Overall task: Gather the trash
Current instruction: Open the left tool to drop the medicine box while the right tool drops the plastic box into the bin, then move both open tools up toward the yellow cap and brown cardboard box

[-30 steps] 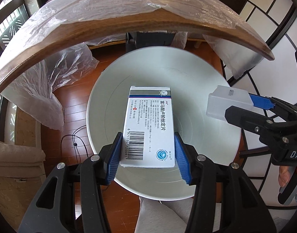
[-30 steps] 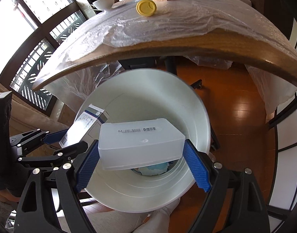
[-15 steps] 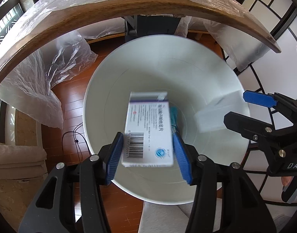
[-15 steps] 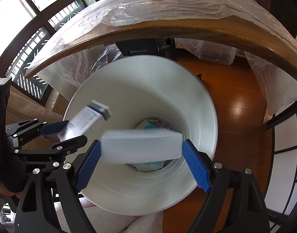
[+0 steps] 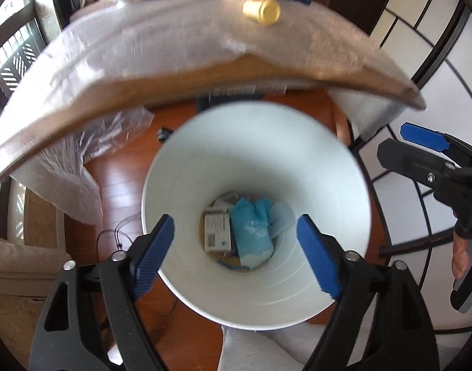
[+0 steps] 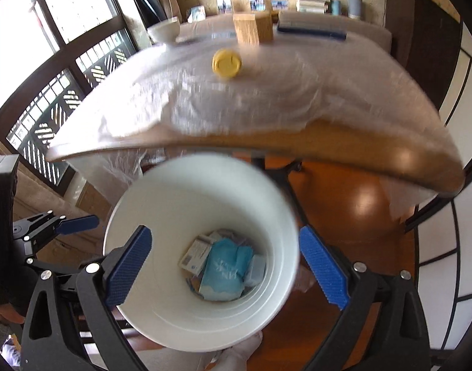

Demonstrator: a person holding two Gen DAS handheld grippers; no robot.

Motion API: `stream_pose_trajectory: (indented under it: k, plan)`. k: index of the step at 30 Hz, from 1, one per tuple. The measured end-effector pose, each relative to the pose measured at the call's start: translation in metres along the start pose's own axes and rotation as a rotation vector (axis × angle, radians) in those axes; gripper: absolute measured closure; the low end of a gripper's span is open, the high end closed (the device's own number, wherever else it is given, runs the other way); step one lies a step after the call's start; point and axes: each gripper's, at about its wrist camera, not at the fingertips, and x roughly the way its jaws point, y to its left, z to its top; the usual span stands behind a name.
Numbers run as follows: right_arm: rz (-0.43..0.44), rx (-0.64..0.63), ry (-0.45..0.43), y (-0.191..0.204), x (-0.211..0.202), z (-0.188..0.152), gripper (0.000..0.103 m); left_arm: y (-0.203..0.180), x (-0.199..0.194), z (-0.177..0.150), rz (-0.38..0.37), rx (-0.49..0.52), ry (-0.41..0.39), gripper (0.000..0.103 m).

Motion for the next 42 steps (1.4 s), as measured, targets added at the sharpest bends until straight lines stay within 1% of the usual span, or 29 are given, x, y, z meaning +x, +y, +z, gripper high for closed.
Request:
stream_pose_trajectory:
  k: [1,3,5,8,11,13,16,17,22,24,28,30,35,38,42]
  plan:
    - [-0.001,-0.002,-0.021,-0.002,-0.006,0.006,0.006,-0.004,-0.009,0.005,-0.008,-0.001,-0.033,0.015]
    - [-0.007,-0.011,-0.078,-0.009,-0.021,0.021,0.005,-0.010,-0.020,0.013,-0.016,0.000,-0.073,0.014]
    - [-0.013,-0.022,-0.122,-0.014,-0.032,0.036,0.005,-0.019,-0.032,0.026,0.003,0.008,-0.127,0.013]
    - [-0.020,-0.034,-0.188,-0.024,-0.044,0.063,0.005,-0.032,-0.040,0.041,0.048,0.028,-0.186,0.011]
    - [-0.026,-0.039,-0.221,-0.033,-0.044,0.087,0.005,-0.040,-0.040,0.059,0.089,0.050,-0.220,0.011]
    - [-0.041,-0.040,-0.236,-0.038,-0.042,0.102,0.005,-0.037,-0.036,0.068,0.088,0.064,-0.234,0.011]
    - [-0.039,-0.028,-0.248,-0.040,-0.033,0.126,0.005,-0.038,-0.026,0.089,0.088,0.103,-0.246,0.011]
    - [-0.042,-0.023,-0.247,-0.042,-0.028,0.134,0.005,-0.036,-0.025,0.089,0.086,0.113,-0.249,0.011]
    - [-0.079,-0.026,-0.226,-0.042,0.002,0.173,0.005,-0.032,-0.003,0.118,0.045,0.160,-0.234,0.011]
    - [-0.078,-0.022,-0.211,-0.044,0.018,0.189,0.005,-0.032,0.005,0.129,0.025,0.183,-0.222,0.011]
    - [-0.079,-0.023,-0.176,-0.048,0.050,0.213,0.005,-0.031,0.022,0.147,0.009,0.205,-0.200,0.011]
    - [-0.076,-0.040,-0.158,-0.049,0.064,0.222,0.005,-0.027,0.030,0.157,-0.004,0.190,-0.183,0.011]
    - [-0.061,-0.139,-0.122,-0.047,0.100,0.247,0.005,-0.021,0.044,0.175,-0.016,0.128,-0.172,0.011]
    - [-0.006,-0.171,-0.090,-0.051,0.124,0.262,0.005,-0.023,0.053,0.185,-0.007,0.080,-0.170,0.011]
    - [0.032,-0.237,-0.056,-0.051,0.151,0.275,0.005,-0.029,0.059,0.193,0.007,0.035,-0.167,0.012]
